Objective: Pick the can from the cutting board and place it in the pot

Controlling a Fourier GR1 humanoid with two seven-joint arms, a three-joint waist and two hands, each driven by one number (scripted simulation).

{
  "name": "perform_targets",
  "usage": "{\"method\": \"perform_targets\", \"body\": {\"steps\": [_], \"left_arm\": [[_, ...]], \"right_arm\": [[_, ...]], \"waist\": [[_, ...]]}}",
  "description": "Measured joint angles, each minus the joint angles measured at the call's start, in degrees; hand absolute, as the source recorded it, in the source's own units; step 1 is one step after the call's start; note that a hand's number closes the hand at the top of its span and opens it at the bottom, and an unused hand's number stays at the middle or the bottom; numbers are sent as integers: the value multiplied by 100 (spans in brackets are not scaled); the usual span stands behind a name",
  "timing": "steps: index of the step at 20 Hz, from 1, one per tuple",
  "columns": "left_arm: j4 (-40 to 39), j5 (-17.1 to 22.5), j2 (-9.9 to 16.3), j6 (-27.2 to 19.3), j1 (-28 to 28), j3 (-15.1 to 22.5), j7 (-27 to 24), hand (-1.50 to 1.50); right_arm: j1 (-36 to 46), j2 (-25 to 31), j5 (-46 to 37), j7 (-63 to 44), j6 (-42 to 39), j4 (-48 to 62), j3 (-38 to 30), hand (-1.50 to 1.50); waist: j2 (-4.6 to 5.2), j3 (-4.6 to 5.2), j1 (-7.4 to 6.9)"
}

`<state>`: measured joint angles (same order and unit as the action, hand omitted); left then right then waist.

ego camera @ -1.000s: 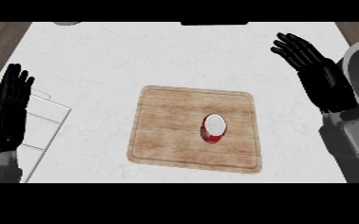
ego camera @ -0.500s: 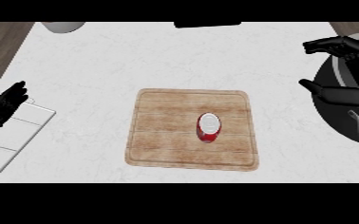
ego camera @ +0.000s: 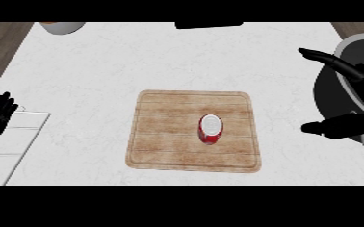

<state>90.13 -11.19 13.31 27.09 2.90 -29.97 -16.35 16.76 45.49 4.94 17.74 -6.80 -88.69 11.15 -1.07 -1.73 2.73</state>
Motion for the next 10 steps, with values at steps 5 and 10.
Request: {"method": "perform_targets", "body": {"steps": [5,10], "left_arm": [[92,-66,-74,90,-9,-76,-687,0],[181,-128,-104,51,-25,-88,-1448,0]], "right_arm": [[-37,368,-589,-453,-182,-383,459,-150],[87,466,-955,-1117,-315,-805,848,-150]], "waist": [[-11,9,-7],[-12,34,-31]]}}
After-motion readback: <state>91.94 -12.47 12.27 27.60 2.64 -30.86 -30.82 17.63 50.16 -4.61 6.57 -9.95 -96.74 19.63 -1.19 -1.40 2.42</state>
